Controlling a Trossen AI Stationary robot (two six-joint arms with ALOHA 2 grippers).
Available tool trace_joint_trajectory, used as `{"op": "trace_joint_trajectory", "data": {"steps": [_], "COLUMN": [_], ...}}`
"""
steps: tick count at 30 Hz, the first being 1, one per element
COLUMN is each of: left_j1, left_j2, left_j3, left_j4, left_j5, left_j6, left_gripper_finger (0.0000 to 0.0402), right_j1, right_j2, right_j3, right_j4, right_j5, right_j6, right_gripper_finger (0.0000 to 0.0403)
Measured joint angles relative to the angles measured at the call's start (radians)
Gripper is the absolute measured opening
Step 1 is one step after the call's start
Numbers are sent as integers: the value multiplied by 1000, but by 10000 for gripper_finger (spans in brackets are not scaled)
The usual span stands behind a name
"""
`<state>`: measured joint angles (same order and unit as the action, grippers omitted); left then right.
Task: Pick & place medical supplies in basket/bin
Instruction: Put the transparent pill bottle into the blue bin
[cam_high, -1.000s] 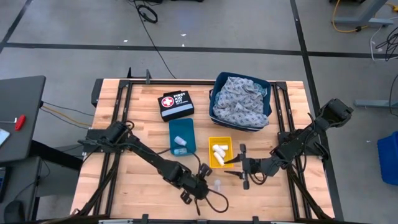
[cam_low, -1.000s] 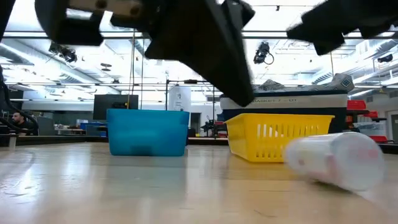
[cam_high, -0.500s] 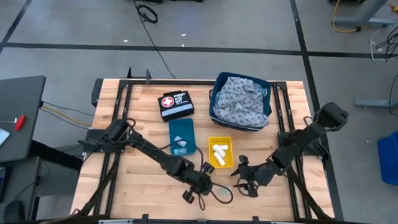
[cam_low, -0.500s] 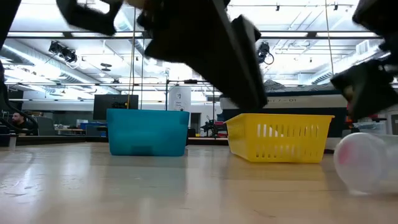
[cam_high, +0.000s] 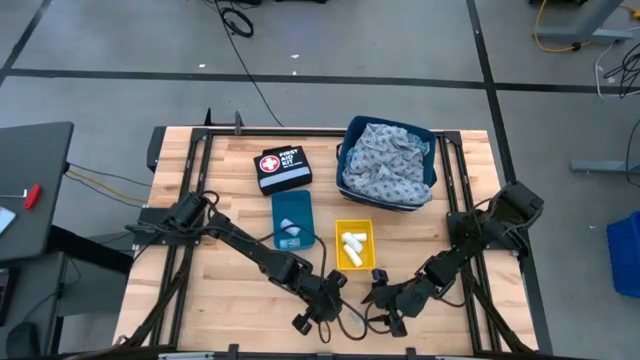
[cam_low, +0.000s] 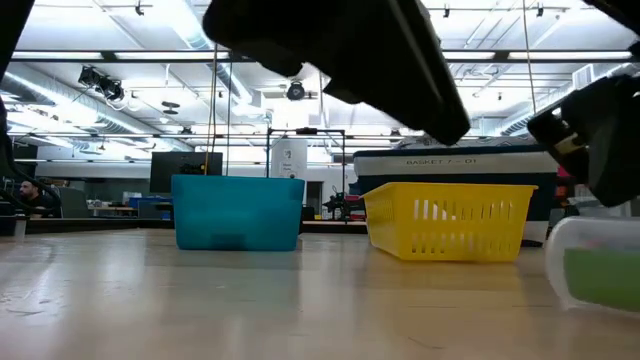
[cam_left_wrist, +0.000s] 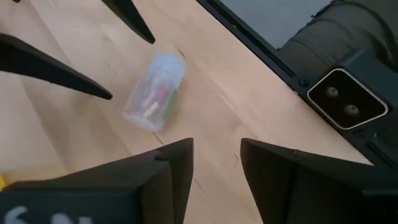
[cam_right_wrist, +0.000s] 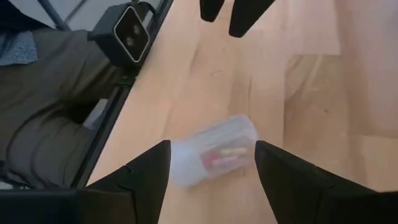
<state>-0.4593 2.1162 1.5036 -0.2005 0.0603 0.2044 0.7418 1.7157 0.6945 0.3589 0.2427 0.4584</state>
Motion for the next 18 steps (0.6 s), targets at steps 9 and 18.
{"op": "trace_joint_trajectory", "data": {"steps": [9, 18], "left_j1": [-18, -19], "left_j2": [1, 1], "left_j3": [0, 0], "left_j4": [-7, -6], "left_j5": [-23, -42], "left_j6": [-34, -52], "left_gripper_finger": [144, 144], "right_j1": [31, 32], "right_j2": [0, 0], "right_j3": [60, 60], "right_j4": [-203, -202], "right_j5": [54, 56], "right_j6": [57, 117], "right_gripper_finger": [213, 14]}}
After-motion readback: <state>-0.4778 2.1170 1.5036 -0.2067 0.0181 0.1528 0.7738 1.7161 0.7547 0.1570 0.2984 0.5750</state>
